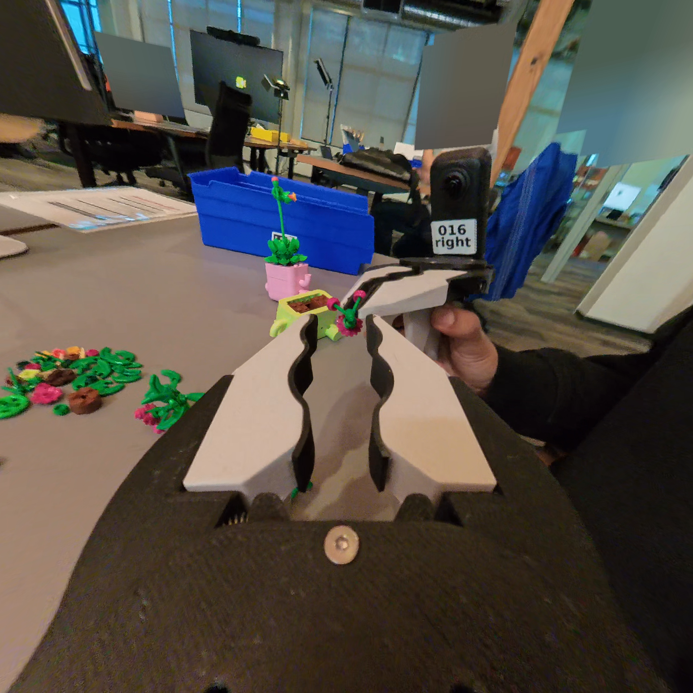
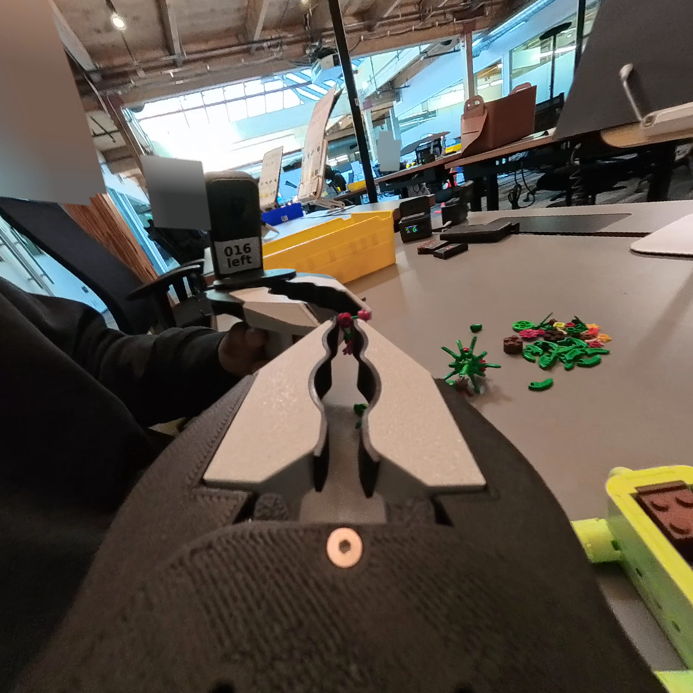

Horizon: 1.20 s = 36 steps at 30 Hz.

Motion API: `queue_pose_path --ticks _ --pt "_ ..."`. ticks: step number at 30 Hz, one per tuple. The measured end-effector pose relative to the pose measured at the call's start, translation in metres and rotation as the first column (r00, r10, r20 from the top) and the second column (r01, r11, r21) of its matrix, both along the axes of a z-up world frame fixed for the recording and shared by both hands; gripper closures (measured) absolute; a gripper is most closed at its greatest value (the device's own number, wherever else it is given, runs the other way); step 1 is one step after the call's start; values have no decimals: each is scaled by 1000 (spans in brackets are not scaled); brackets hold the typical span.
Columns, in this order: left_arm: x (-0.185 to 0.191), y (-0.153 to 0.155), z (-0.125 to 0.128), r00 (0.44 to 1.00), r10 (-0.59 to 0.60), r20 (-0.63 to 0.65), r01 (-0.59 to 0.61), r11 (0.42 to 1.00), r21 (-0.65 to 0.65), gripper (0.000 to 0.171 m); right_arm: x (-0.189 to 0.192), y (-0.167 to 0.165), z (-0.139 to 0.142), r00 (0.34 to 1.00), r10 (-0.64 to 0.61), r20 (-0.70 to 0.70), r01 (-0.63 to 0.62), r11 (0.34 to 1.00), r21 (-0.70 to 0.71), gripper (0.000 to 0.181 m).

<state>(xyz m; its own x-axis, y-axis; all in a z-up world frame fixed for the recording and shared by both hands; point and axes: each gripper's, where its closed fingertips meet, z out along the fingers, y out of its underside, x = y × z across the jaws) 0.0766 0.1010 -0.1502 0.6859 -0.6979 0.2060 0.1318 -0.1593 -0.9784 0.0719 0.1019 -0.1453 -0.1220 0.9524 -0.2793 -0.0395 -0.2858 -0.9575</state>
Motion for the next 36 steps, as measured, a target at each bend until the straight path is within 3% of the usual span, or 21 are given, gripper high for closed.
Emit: queue_pose_path --ticks 3,8,14,18,25,28,30,36 --pt "-7 4 -3 999 31 20 -31 1000 7 138 -1 -1 0 1000 -13 1 13 1000 24 177" --pt "-3 0 1 992 92 -91 -79 986 144 145 3 8 3 1000 -11 -29 9 998 -67 177" --pt "1 -9 15 971 159 -176 -100 947 305 151 3 -1 4 981 169 -93 -188 945 -269 178" --pt "7 -10 5 954 132 -269 -51 956 289 153 1 -10 2 962 254 -105 -274 901 -337 177" --pt "8 -10 1 955 104 -278 -29 965 260 170 -2 -11 0 954 282 -107 -301 868 -395 177" --pt "7 -9 1 962 97 -255 -34 970 240 170 -2 -9 0 955 276 -109 -296 867 -401 177" --pt "5 -7 1 966 104 -238 -48 973 227 171 0 -7 2 955 266 -128 -295 869 -398 165" --pt "-3 -2 -1 970 124 -208 -82 977 198 171 6 10 6 968 181 -172 -239 872 -427 168"
